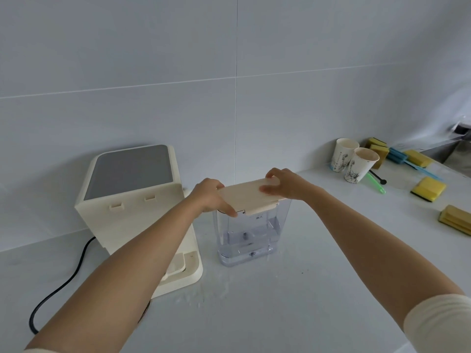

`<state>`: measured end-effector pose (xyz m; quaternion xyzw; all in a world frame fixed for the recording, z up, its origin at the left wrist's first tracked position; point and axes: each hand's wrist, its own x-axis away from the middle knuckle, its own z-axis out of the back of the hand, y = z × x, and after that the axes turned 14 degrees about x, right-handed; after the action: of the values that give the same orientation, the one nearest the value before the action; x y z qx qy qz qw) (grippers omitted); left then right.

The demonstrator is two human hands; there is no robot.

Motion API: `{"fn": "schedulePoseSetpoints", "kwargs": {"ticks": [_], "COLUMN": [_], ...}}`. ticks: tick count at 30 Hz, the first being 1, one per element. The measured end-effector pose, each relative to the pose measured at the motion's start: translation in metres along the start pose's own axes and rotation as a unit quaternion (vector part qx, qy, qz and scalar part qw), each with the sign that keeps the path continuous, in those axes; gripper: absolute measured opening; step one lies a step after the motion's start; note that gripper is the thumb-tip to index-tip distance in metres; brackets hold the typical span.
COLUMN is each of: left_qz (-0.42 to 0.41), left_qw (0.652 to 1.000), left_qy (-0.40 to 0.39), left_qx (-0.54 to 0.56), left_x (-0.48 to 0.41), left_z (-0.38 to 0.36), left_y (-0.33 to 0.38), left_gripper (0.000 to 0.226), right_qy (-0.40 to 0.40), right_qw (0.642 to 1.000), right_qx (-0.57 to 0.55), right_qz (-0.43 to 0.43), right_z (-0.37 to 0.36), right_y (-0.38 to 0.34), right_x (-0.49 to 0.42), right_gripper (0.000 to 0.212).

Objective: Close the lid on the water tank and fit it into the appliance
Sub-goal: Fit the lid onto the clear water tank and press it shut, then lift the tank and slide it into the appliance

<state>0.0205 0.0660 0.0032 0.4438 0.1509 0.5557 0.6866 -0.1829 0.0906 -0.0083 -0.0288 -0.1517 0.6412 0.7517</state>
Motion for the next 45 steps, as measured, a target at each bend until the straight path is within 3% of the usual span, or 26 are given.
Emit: {"fn": "schedulePoseSetpoints", "kwargs": {"ticks": [9, 18, 24, 27, 29, 35, 39, 45], "left_qz": [-0.034, -0.042, -0.006, -0.007, -0.029, -0.042, -0.015, 0.005], "left_qw": [0.997, 0.99, 0.976, 0.972, 0.97, 0.975, 0.98, 0.983], "left_qy": [-0.042, -0.067, -0.085, -0.099, -0.107, -0.044, -0.023, -0.012], "left_qx": [0.048, 0.115, 0.202, 0.212, 0.218, 0.214, 0.196, 0.184], "left_x": [-0.008, -0.008, -0.011, -0.009, -0.008, -0.018, -0.022, -0.027], "left_z": [0.011, 0.01, -0.004, -0.025, -0.042, -0.052, -0.054, -0.055], "left_y": [-0.013, -0.025, -0.052, -0.069, -0.074, -0.085, -0.086, -0.088], "left_gripper": [0.089, 0.09, 0.12, 0.127, 0.119, 0.106, 0.105, 0.115], "right_qy": [0.003, -0.004, -0.038, -0.077, -0.088, -0.066, -0.086, -0.084], "right_qw": [1.0, 0.995, 0.953, 0.946, 0.95, 0.939, 0.93, 0.935], "right_qx": [0.0, -0.095, -0.3, -0.315, -0.301, -0.337, -0.356, -0.345], "right_qz": [-0.021, -0.013, 0.002, 0.01, 0.001, -0.021, -0.03, -0.017], "right_z": [-0.011, -0.011, -0.018, -0.037, -0.053, -0.078, -0.09, -0.086], "right_y": [0.008, 0.014, 0.039, 0.049, 0.053, 0.039, 0.048, 0.041], "right_x": [0.019, 0.028, 0.045, 0.051, 0.052, 0.042, 0.032, 0.031], "right_gripper": [0.058, 0.058, 0.092, 0.1, 0.101, 0.104, 0.128, 0.109]}}
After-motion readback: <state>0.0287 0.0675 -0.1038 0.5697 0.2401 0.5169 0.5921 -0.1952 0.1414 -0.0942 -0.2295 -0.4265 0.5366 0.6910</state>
